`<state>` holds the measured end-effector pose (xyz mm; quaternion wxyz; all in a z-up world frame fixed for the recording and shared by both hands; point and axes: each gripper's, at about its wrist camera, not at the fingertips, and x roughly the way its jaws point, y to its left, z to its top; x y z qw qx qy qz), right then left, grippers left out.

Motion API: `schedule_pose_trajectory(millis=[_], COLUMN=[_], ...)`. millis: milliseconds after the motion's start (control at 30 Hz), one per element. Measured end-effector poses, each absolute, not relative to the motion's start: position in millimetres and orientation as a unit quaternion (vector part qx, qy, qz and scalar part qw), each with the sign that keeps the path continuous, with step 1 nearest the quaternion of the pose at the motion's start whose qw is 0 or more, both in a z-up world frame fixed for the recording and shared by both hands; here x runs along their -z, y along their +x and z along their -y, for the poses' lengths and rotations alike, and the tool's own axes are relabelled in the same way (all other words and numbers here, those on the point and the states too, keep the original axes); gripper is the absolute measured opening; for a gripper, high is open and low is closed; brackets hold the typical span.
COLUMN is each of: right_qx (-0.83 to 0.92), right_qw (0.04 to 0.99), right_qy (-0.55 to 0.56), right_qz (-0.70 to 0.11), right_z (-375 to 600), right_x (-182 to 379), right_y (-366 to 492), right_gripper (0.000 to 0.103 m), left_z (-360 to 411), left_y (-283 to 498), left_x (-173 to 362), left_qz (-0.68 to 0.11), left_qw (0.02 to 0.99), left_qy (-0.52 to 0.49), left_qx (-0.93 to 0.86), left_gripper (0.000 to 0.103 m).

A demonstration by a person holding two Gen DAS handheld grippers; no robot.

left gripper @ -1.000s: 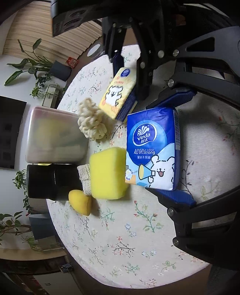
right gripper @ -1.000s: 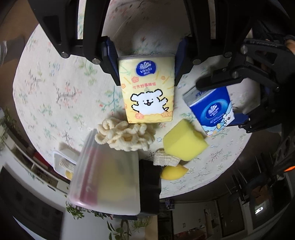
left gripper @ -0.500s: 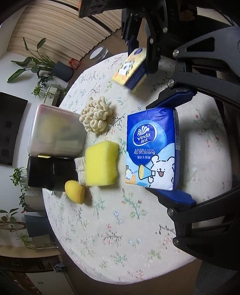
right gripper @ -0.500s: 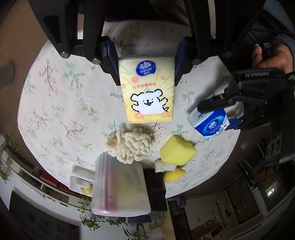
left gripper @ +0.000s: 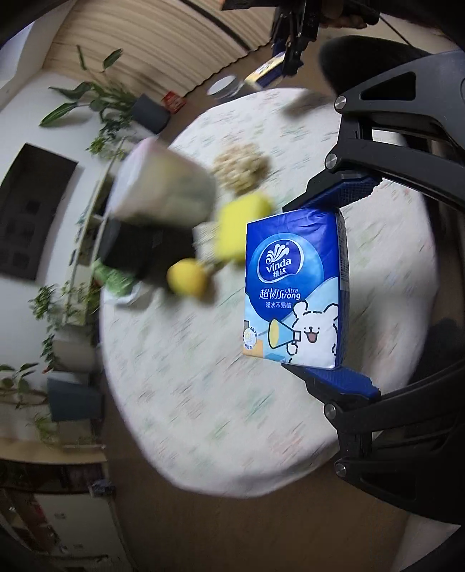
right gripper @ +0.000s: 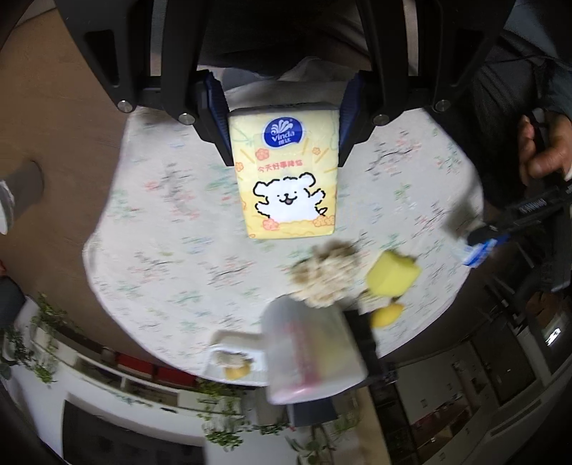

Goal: Organize soft objects
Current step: 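Carry the blue and yellow tissue packs over the white tray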

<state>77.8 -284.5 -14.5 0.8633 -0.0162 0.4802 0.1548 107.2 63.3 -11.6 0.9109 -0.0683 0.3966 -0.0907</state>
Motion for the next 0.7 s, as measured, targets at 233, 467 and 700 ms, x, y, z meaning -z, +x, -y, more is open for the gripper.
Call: schedule_pose_trajectory(millis=[233,467,700], right_qx=[-0.074,-0.006,-0.006], right_qw=[0.881,0.892,0.903], right_qy=[-0.011,0.000,-0.035], right_qz=[-0.467,-0.452,-0.428], right_z=[354,416,404], right_x=[-11,-40,-72], right_y=[120,199,293], right_gripper=[0.055,0.055,0.055], left_z=[-107,-131,-106], left_y=[164,265,355], left_x=[-31,-67,-85], left_qz=[-0.363,-0.348,-0.346], left_qw=[0.928,0.935,0.934], left_qy=[-0.049,-0.038,0.005], left_qx=[0.062,0.062,0.088], left_gripper=[0.073,0.073,0.073])
